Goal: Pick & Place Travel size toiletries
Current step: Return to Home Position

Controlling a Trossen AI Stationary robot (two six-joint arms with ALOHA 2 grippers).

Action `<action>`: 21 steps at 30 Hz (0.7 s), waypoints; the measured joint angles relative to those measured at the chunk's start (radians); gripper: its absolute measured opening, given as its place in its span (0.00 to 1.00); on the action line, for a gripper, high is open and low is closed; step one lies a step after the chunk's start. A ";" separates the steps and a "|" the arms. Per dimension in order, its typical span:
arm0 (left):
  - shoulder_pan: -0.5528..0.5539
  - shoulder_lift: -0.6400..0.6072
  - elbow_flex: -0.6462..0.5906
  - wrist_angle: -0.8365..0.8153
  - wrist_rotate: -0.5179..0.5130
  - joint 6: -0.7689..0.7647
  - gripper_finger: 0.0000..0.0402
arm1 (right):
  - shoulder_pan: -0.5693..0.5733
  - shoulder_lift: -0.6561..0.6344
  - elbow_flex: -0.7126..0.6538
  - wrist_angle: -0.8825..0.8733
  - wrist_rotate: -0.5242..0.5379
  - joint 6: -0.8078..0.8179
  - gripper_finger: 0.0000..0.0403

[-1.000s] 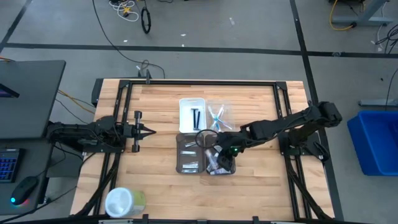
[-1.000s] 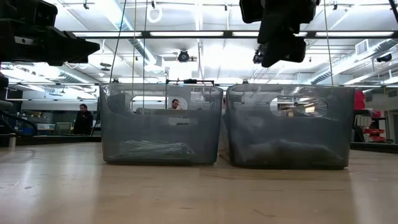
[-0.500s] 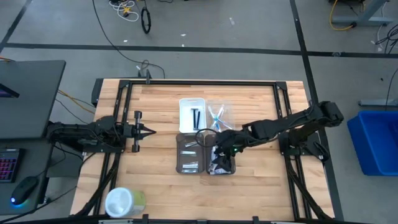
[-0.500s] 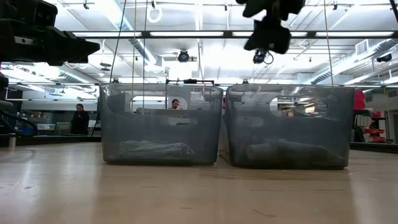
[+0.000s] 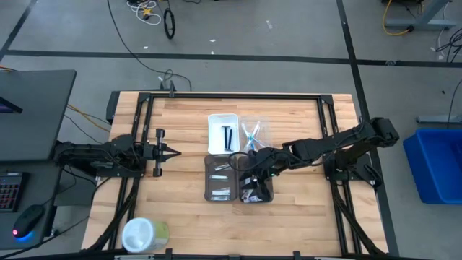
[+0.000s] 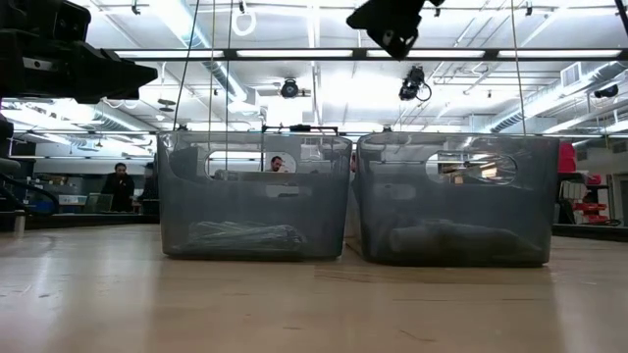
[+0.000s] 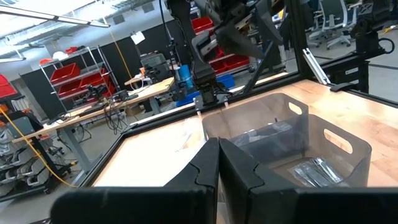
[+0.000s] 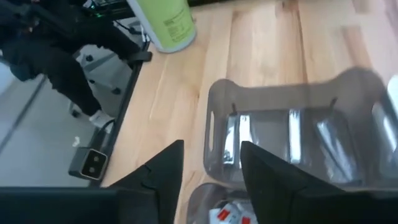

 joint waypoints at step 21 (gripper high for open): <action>0.000 0.000 0.000 0.000 0.000 0.000 0.04 | -0.115 -0.203 -0.338 0.278 0.072 -0.352 0.02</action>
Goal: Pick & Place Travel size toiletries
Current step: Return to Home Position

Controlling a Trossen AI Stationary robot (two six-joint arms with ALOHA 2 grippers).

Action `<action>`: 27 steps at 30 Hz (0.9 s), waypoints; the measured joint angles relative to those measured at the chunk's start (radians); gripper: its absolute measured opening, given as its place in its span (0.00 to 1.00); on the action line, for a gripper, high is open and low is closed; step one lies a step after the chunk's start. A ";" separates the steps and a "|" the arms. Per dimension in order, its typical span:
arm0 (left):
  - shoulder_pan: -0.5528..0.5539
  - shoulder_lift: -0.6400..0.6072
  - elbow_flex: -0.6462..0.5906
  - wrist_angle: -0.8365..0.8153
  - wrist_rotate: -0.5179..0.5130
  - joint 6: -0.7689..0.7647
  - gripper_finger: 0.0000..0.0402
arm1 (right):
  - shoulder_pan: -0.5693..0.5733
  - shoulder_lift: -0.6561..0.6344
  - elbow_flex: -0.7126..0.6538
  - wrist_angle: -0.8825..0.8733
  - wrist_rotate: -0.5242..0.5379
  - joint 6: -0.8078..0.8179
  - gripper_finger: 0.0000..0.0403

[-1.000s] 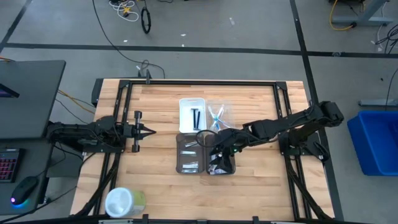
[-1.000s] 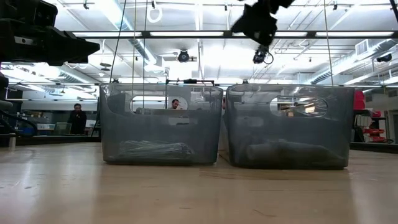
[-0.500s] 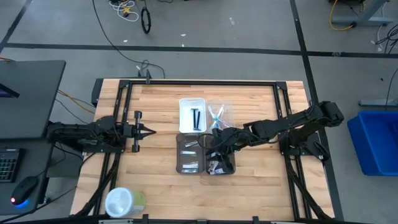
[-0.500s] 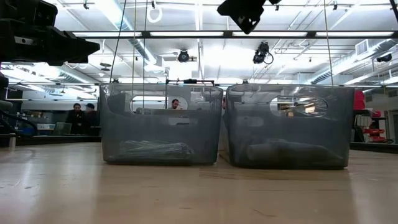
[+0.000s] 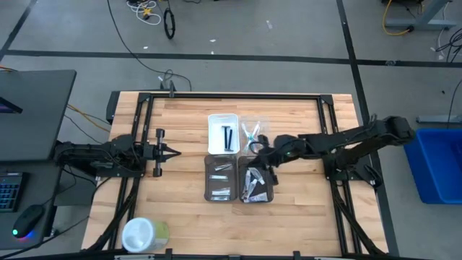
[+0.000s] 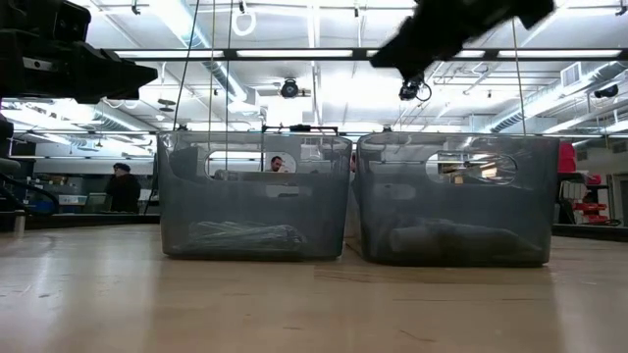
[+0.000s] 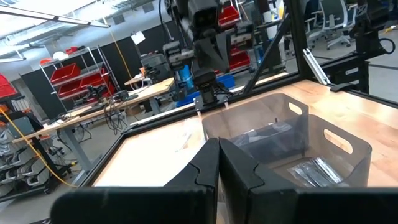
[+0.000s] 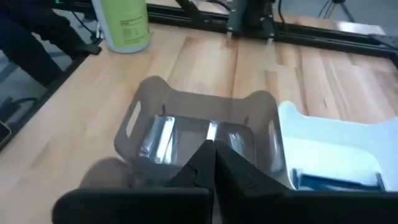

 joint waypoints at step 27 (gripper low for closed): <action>0.000 0.000 0.000 0.000 0.000 0.000 0.04 | -0.075 -0.579 -0.609 0.190 0.041 -0.007 0.02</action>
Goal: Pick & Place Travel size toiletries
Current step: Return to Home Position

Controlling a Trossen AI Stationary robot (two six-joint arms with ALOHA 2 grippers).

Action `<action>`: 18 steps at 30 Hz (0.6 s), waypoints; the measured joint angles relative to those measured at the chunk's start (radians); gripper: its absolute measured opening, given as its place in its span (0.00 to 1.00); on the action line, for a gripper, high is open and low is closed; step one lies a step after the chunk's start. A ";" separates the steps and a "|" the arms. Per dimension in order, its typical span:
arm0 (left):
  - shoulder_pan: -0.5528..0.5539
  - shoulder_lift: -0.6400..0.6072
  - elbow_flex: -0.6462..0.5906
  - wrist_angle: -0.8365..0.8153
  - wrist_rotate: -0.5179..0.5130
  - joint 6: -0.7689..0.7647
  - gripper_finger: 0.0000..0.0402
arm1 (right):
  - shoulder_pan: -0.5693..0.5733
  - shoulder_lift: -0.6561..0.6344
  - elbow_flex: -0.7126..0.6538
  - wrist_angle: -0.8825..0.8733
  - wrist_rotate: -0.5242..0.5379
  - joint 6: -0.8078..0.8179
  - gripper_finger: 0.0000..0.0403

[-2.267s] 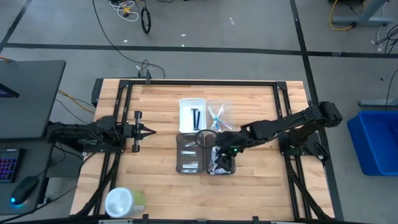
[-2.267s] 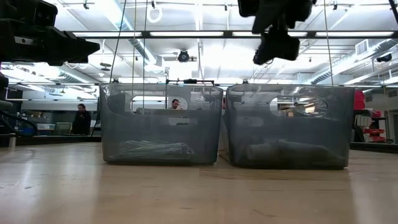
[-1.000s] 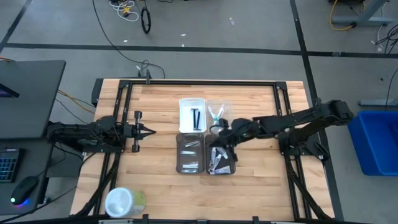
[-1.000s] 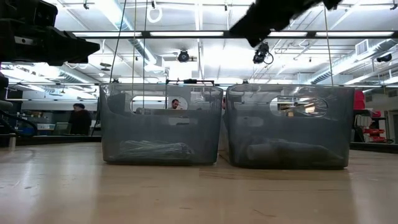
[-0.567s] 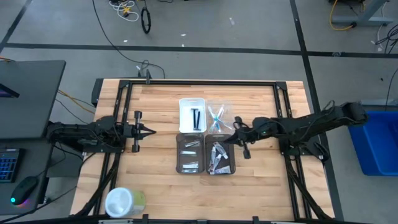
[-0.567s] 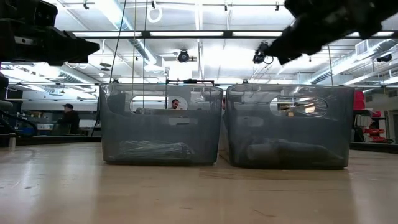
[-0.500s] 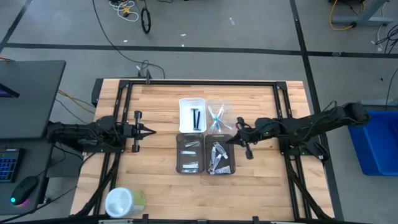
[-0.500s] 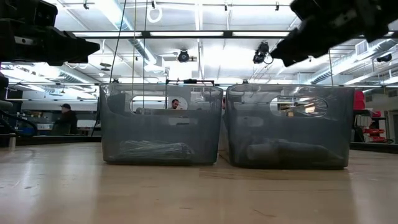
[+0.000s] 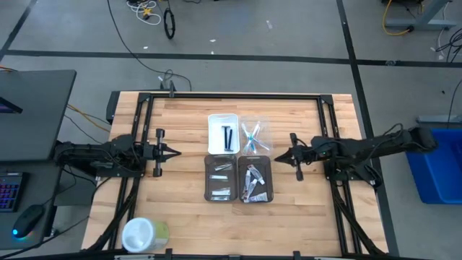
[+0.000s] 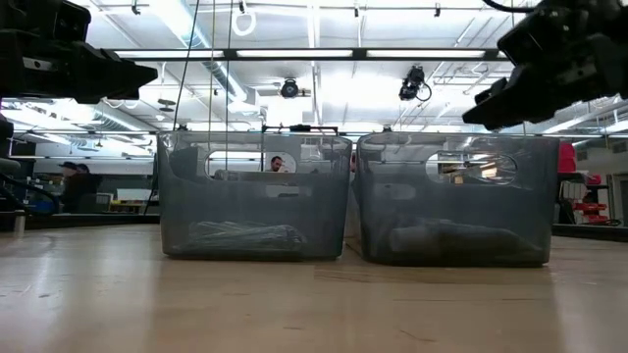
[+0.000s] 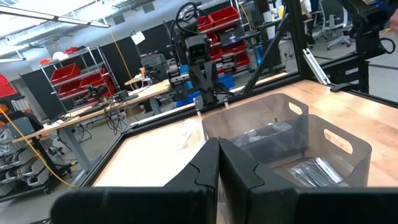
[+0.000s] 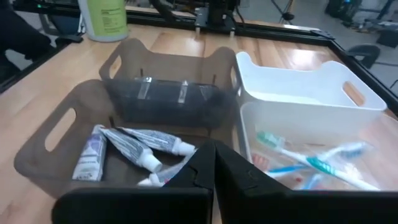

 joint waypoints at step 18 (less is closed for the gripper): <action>0.000 0.000 0.000 0.000 0.000 0.000 0.04 | -0.035 -0.312 -0.173 0.000 0.000 0.000 0.02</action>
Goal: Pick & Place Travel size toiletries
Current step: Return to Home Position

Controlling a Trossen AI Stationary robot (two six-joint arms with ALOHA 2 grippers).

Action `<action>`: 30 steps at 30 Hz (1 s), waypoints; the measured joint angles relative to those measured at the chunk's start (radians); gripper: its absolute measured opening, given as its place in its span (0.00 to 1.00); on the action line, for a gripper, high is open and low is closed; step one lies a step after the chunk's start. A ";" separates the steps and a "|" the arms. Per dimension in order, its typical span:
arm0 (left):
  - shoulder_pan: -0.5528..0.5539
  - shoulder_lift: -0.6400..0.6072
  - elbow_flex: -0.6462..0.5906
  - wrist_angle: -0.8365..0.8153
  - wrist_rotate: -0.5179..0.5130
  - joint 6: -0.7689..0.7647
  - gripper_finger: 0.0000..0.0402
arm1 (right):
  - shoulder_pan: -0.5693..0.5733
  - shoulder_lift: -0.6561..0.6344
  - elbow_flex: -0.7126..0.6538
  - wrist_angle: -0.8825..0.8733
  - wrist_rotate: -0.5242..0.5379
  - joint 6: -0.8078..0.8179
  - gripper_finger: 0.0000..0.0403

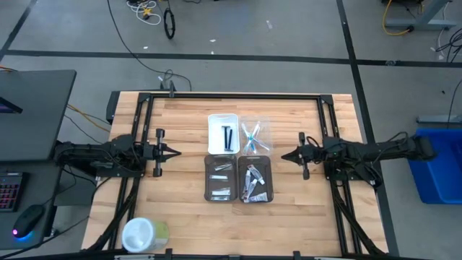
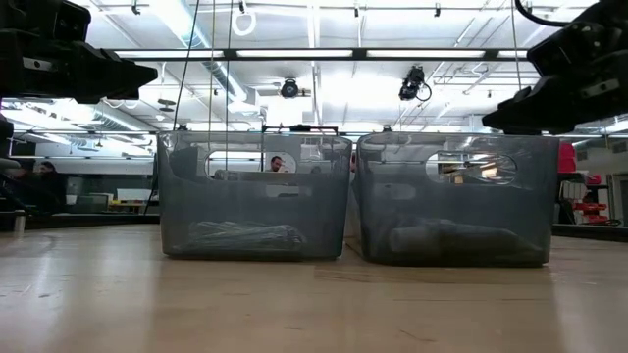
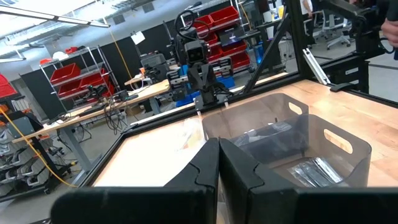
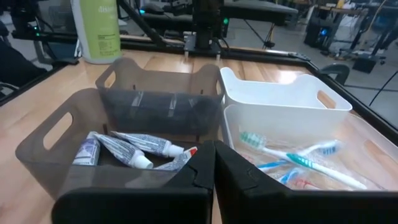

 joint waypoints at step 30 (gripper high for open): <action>0.000 0.000 0.000 0.000 0.000 0.000 0.04 | 0.000 -0.436 -0.055 -0.148 0.019 0.000 0.03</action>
